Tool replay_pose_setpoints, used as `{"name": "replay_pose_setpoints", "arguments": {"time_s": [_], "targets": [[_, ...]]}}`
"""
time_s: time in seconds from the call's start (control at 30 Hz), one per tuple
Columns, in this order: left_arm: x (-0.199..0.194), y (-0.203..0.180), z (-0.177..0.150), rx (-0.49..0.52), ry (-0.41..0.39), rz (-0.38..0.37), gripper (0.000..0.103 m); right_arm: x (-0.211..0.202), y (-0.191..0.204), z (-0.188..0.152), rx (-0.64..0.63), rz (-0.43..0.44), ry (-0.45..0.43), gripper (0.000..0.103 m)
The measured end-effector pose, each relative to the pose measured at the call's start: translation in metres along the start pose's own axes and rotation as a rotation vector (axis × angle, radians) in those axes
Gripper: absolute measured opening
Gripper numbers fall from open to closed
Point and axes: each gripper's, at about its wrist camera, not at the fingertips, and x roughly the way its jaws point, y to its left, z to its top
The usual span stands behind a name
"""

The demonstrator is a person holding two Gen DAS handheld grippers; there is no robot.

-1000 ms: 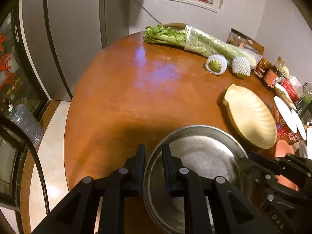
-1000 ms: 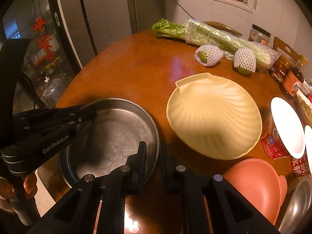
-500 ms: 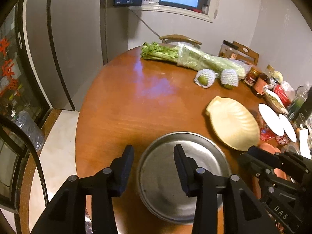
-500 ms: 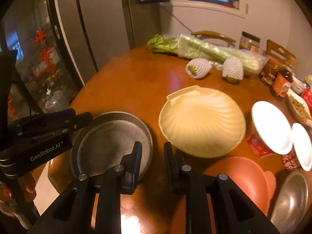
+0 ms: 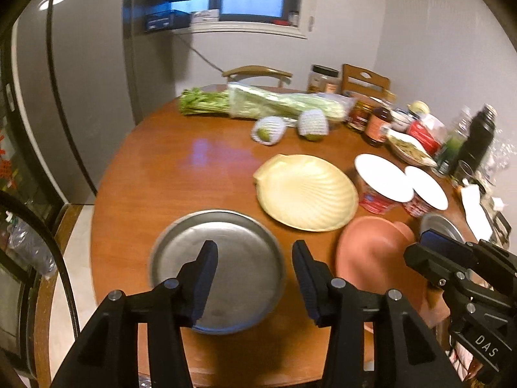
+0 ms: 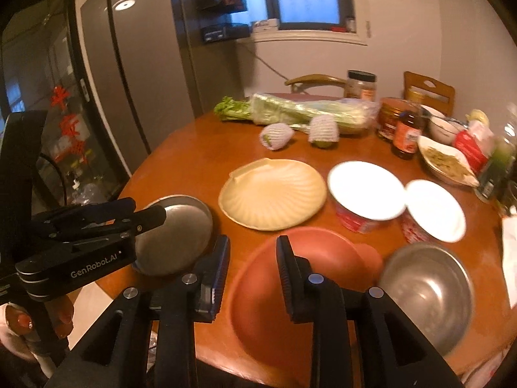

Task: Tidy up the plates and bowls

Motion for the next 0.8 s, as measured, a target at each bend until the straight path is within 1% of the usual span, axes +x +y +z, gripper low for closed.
{"name": "replay_pose_setpoints", "arguments": {"time_s": [0.17,0.33,0.5,0.57,0.63,0.8], "targets": [[-0.001,-0.028,-0.007,0.038,0.016,-0.018,0.048,-0.026,-0.019,-0.018,0.026,-0.027,-0.013,0.030],[0.001,-0.049,-0.014,0.071,0.032,-0.021,0.048,-0.041,-0.031,-0.038,0.042,-0.041,-0.011,0.031],[0.006,-0.060,-0.019,0.089,0.052,-0.028,0.048,-0.046,-0.043,-0.056,0.066,-0.033,0.006,0.031],[0.010,-0.063,-0.022,0.094,0.067,-0.027,0.048,-0.047,-0.047,-0.063,0.071,-0.054,0.009,0.031],[0.016,-0.066,-0.025,0.095,0.082,-0.027,0.048,-0.047,-0.050,-0.069,0.088,-0.055,0.011,0.031],[0.026,-0.070,-0.029,0.100,0.111,-0.030,0.048,-0.040,-0.056,-0.084,0.128,-0.056,0.049,0.031]]}}
